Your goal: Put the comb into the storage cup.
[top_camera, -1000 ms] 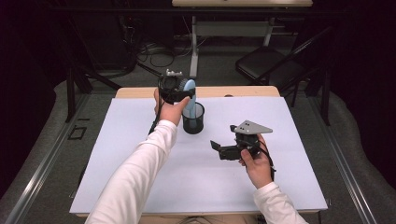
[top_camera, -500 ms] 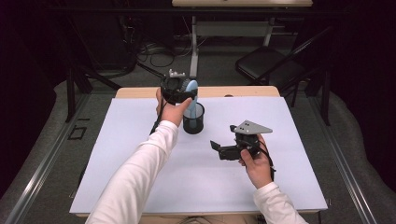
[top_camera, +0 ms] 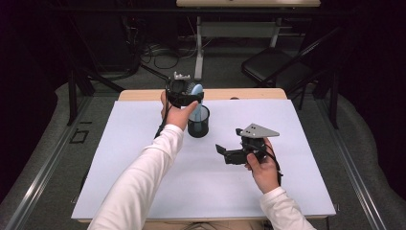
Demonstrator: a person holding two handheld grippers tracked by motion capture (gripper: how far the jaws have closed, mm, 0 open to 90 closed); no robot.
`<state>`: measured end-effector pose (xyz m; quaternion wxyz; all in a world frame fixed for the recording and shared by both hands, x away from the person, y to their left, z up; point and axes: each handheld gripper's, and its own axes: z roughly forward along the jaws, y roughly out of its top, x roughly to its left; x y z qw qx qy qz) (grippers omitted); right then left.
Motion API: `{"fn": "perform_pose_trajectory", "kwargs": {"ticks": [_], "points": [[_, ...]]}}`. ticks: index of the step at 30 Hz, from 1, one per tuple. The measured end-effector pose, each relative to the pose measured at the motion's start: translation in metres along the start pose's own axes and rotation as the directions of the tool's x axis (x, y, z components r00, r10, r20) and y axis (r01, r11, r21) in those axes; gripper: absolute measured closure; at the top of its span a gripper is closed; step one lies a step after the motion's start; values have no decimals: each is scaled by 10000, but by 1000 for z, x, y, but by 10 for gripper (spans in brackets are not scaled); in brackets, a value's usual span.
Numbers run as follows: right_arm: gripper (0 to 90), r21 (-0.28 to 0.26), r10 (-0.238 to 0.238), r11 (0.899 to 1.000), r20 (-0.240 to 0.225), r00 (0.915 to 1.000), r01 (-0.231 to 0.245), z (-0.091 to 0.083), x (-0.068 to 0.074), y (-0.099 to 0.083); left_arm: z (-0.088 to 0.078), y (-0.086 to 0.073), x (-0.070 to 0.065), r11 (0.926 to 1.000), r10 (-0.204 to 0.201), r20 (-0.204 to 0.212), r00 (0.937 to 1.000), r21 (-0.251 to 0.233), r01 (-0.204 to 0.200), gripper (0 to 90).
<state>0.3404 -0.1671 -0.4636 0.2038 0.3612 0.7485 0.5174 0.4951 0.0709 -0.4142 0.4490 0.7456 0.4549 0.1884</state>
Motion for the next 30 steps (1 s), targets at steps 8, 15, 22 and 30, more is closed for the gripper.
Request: {"fn": "perform_pose_trajectory", "kwargs": {"ticks": [8, 15, 22, 30], "points": [[60, 25, -6, 10000, -8, 10000, 6, 0, 0, 0, 0, 0, 2, 9999, -150, -108, 9998, 10, 150, 300], [60, 73, 1, 10000, 11, 10000, -1, 1, 0, 0, 1, -1, 3, 9996, -268, -138, 9995, 55, 269, 221], [60, 75, 6, 10000, 0, 10000, -6, 1, 0, -1, 4, -2, 4, 9993, -377, -168, 9992, -22, 376, 148], [60, 80, 34, 10000, -1, 10000, -34, 1, 1, -1, 5, -3, 3, 9992, -393, -345, 9986, 0, 393, 67]]}}
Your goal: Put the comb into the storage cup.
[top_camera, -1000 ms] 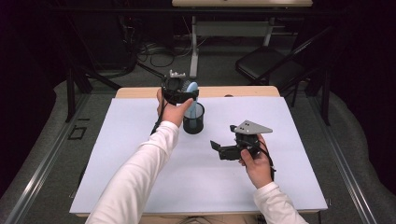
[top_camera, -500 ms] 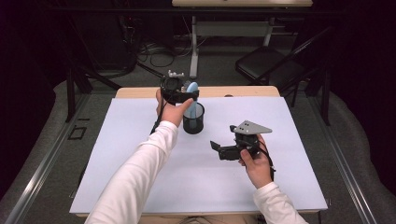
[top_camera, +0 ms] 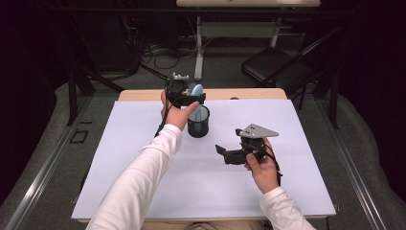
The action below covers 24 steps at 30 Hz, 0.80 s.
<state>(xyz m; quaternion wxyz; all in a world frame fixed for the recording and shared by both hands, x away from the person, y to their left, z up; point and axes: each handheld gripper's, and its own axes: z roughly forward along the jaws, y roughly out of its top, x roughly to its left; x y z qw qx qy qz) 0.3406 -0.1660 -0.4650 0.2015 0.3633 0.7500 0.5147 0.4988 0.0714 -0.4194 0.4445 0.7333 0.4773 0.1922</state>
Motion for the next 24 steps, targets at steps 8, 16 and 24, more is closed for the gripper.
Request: {"fn": "perform_pose_trajectory", "kwargs": {"ticks": [8, 16, 24], "points": [[60, 9, -31, 10000, 12, 10000, 31, 1, 1, 0, -1, 0, 1, 9999, -139, 18, 9999, -47, 139, 17], [60, 33, -34, 10000, 27, 10000, 34, 1, 0, 0, 0, 0, 1, 9998, -186, 108, 9998, -52, 186, 7], [60, 25, -28, 10000, 21, 10000, 28, 1, 0, 0, -1, 0, 2, 9997, -240, 131, 9996, -26, 240, 7]]}}
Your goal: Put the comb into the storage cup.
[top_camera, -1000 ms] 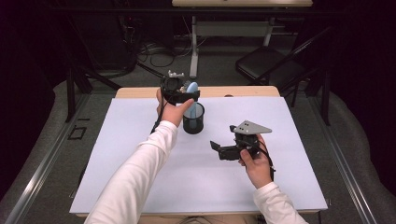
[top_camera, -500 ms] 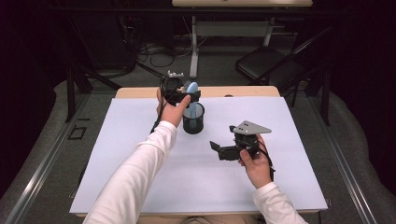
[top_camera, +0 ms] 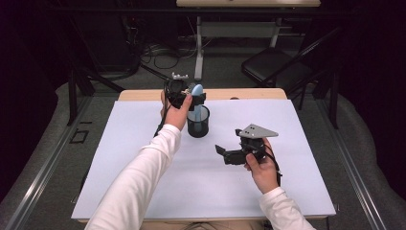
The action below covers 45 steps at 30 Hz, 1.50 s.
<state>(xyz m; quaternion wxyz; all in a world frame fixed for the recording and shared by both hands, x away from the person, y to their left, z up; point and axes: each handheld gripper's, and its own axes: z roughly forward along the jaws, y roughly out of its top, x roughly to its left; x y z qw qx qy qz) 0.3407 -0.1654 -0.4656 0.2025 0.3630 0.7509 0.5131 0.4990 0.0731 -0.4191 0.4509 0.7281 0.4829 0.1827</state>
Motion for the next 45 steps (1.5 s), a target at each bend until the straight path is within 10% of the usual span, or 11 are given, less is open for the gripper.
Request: {"fn": "perform_pose_trajectory", "kwargs": {"ticks": [45], "points": [[48, 43, 42, 10000, 45, 10000, -42, 1, -2, 0, -25, 9, 2, 9992, 376, 293, 9989, -153, -372, 7]]}}
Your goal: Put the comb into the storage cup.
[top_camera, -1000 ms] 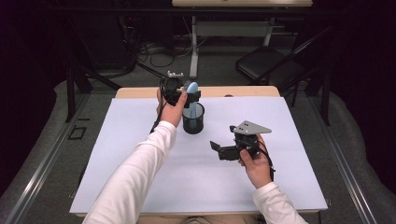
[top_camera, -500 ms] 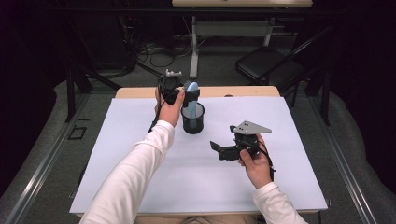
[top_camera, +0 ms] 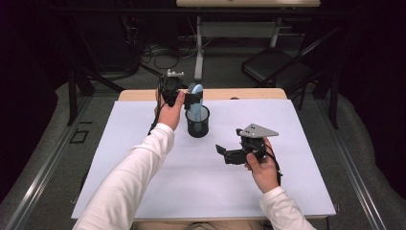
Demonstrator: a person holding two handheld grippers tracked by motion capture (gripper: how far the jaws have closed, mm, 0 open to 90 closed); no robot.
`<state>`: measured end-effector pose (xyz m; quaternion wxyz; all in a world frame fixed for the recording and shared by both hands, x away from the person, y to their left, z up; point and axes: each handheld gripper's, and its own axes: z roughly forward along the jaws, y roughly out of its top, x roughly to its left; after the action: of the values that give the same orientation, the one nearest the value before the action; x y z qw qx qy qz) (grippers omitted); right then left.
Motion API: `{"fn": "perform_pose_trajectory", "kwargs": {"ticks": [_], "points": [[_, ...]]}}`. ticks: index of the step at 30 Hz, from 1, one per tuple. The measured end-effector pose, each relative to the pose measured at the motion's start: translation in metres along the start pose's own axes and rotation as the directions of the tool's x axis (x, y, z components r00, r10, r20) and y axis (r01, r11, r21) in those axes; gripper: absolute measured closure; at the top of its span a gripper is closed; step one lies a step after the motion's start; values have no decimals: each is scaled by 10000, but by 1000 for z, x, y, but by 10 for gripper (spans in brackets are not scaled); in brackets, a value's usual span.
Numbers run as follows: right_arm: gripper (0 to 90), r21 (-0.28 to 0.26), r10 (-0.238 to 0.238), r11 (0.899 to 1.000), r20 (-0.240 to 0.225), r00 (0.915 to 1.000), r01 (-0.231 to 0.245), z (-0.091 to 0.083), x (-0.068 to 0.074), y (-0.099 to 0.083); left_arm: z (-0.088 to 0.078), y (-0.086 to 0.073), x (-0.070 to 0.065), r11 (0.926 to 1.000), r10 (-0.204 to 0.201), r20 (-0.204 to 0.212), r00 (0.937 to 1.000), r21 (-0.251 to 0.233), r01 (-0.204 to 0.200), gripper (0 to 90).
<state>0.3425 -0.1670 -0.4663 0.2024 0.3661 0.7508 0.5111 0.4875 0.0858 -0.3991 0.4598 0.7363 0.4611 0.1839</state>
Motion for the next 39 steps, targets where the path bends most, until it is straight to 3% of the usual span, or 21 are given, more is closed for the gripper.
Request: {"fn": "perform_pose_trajectory", "kwargs": {"ticks": [18, 28, 39], "points": [[43, -51, 54, 10000, 9, 10000, -53, -2, -3, 0, -43, 6, 1, 9978, 656, 639, 9958, -38, -655, 7], [43, -85, -87, 9999, 118, 9999, 88, -6, -2, 3, -69, 5, 7, 9963, 863, 775, 9933, -27, -863, 7], [43, -114, 96, 9999, 138, 9999, -95, -8, -7, 4, -99, 1, 13, 9931, 1168, 945, 9887, -65, -1167, 7]]}}
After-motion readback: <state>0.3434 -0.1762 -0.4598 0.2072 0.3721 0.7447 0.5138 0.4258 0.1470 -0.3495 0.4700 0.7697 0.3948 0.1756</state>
